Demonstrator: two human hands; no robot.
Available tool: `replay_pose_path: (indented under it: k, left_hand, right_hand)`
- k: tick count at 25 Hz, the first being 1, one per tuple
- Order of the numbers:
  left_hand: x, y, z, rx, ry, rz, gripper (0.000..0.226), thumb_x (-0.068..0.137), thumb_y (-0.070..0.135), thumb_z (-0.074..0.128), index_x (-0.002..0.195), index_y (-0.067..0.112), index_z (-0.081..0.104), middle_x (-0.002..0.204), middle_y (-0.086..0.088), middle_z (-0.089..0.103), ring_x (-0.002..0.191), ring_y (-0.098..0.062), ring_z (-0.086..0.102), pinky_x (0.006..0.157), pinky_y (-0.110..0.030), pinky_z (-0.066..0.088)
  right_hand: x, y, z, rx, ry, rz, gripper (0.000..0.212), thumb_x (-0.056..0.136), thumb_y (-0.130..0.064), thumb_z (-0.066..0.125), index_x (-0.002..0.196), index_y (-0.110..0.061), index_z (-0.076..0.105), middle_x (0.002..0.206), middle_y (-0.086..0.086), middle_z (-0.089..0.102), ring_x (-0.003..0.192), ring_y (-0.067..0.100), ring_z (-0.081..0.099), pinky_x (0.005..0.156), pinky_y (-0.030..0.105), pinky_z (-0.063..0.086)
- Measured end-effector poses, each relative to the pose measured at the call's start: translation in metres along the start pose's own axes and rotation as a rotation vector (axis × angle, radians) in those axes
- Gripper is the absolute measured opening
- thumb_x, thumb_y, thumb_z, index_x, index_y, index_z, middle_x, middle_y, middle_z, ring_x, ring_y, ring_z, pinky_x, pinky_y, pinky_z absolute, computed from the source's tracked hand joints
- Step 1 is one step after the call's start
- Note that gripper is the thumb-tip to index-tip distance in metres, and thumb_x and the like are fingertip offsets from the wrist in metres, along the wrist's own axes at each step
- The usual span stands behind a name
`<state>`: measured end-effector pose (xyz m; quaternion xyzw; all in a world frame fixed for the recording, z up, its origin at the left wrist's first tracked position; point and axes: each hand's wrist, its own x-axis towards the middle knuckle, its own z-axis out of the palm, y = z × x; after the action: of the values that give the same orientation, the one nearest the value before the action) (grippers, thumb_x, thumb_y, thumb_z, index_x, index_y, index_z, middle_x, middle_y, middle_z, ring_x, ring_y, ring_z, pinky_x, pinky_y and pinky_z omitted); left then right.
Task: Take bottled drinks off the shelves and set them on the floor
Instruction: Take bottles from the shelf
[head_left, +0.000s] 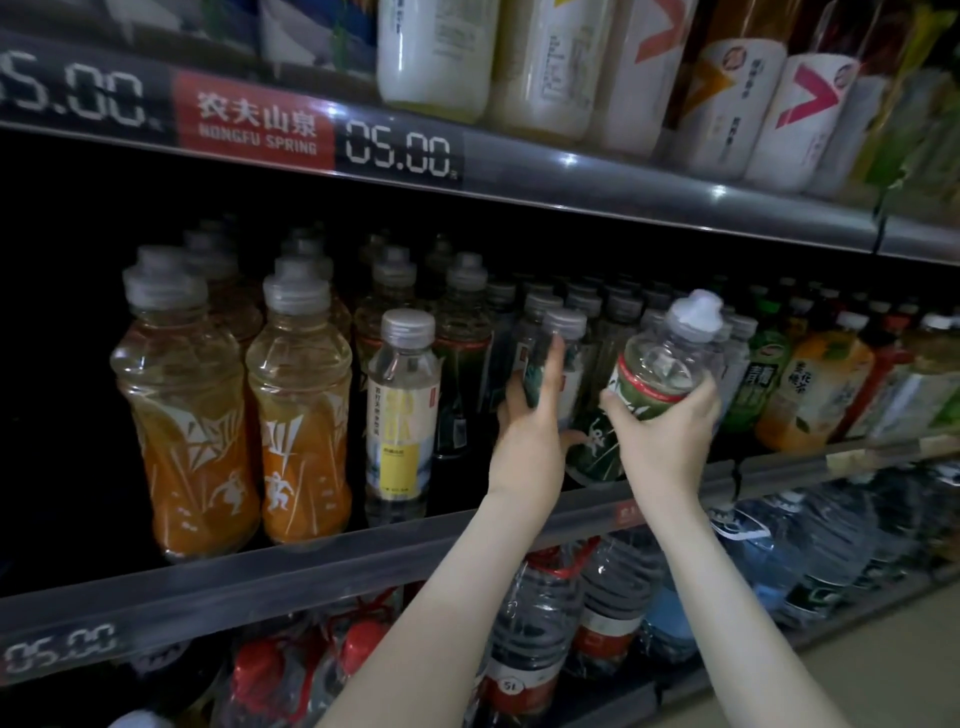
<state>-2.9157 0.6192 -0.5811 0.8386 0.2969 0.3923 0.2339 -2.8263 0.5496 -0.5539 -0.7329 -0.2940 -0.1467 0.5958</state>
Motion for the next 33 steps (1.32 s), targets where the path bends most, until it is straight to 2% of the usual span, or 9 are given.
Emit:
replay_pose_path:
  k: [3, 7, 11, 16, 20, 23, 26, 28, 33]
  left_hand:
    - [-0.021, 0.002, -0.015, 0.238, 0.054, 0.061, 0.106, 0.089, 0.021, 0.065, 0.144, 0.041, -0.023, 0.156, -0.016, 0.011, 0.136, -0.036, 0.032, 0.077, -0.036, 0.054]
    - [-0.057, -0.013, -0.047, 0.425, 0.508, 0.383, 0.072, 0.081, -0.001, 0.063, 0.146, 0.012, 0.034, 0.144, -0.023, 0.038, 0.127, -0.036, 0.039, 0.1, -0.043, 0.043]
    - [-0.068, -0.024, -0.089, 0.738, 0.705, 0.289, 0.066, 0.086, 0.007, 0.055, 0.146, 0.025, 0.035, 0.149, -0.024, 0.029, 0.138, -0.036, 0.023, 0.114, -0.055, 0.011]
    - [-0.056, -0.034, -0.116, 0.848, 0.57, 0.16, 0.079, 0.078, 0.02, 0.062, 0.149, 0.026, 0.028, 0.132, -0.029, 0.05, 0.136, -0.036, 0.031, 0.112, -0.053, -0.008]
    - [-0.052, -0.032, -0.117, 0.751, 0.581, 0.17, 0.073, 0.07, 0.016, 0.069, 0.14, 0.014, 0.045, 0.107, -0.024, 0.059, 0.115, -0.038, 0.049, 0.109, -0.054, 0.013]
    - [-0.061, -0.029, -0.121, 0.63, 0.6, 0.249, 0.075, 0.074, 0.008, 0.071, 0.142, 0.015, 0.041, 0.1, -0.02, 0.054, 0.099, -0.036, 0.055, 0.105, -0.057, 0.029]
    - [-0.076, -0.026, -0.122, 0.466, 0.561, 0.319, 0.085, 0.074, 0.001, 0.075, 0.144, 0.013, 0.029, 0.109, -0.023, 0.051, 0.093, -0.035, 0.057, 0.081, -0.044, 0.053]
    - [-0.082, -0.022, -0.125, 0.38, 0.545, 0.269, 0.088, 0.073, 0.004, 0.077, 0.144, 0.005, 0.025, 0.113, -0.025, 0.05, 0.094, -0.034, 0.058, 0.072, -0.034, 0.054]
    - [-0.073, -0.015, -0.134, 0.306, 0.482, 0.101, 0.084, 0.071, 0.005, 0.079, 0.139, -0.009, 0.032, 0.125, -0.027, 0.052, 0.112, -0.042, 0.053, 0.094, -0.045, 0.046]
  right_hand:
    - [-0.017, -0.017, -0.024, 0.107, 0.049, -0.105, 0.085, 0.073, -0.023, 0.083, 0.14, -0.005, 0.033, 0.137, 0.011, 0.038, 0.114, 0.004, 0.04, 0.078, -0.008, 0.028]
    - [-0.038, -0.049, -0.045, 0.184, -0.034, -0.192, 0.083, 0.071, -0.022, 0.084, 0.137, -0.012, 0.036, 0.128, -0.004, 0.039, 0.108, -0.006, 0.037, 0.079, -0.009, 0.028]
    - [-0.066, -0.065, -0.018, 0.251, -0.226, -0.191, 0.077, 0.069, -0.026, 0.085, 0.131, -0.025, 0.04, 0.122, -0.009, 0.047, 0.11, 0.0, 0.047, 0.084, 0.001, 0.035]
    - [-0.078, -0.076, 0.028, 0.309, -0.317, -0.114, 0.07, 0.074, -0.022, 0.082, 0.13, -0.026, 0.041, 0.123, -0.008, 0.047, 0.11, 0.002, 0.045, 0.077, -0.002, 0.033]
    - [-0.076, -0.075, 0.048, 0.308, -0.365, -0.154, 0.067, 0.078, -0.013, 0.078, 0.134, -0.017, 0.041, 0.122, -0.003, 0.05, 0.111, 0.008, 0.049, 0.084, 0.008, 0.037]
    - [-0.08, -0.072, 0.051, 0.302, -0.462, -0.133, 0.053, 0.084, -0.016, 0.072, 0.125, -0.032, 0.042, 0.113, -0.014, 0.054, 0.107, 0.004, 0.05, 0.083, 0.014, 0.039]
    - [-0.08, -0.065, 0.052, 0.268, -0.526, -0.138, 0.061, 0.089, -0.016, 0.066, 0.141, -0.024, 0.035, 0.125, -0.008, 0.057, 0.119, 0.012, 0.053, 0.088, 0.015, 0.041]
    - [-0.085, -0.064, 0.046, 0.177, -0.582, -0.123, 0.082, 0.09, -0.015, 0.065, 0.153, -0.023, 0.013, 0.143, -0.001, 0.046, 0.129, 0.016, 0.045, 0.097, 0.024, 0.04]
    - [-0.104, -0.059, 0.02, -0.007, -0.671, -0.221, 0.089, 0.09, -0.025, 0.066, 0.154, -0.024, 0.005, 0.16, -0.004, 0.008, 0.146, 0.01, 0.007, 0.109, 0.023, 0.012]
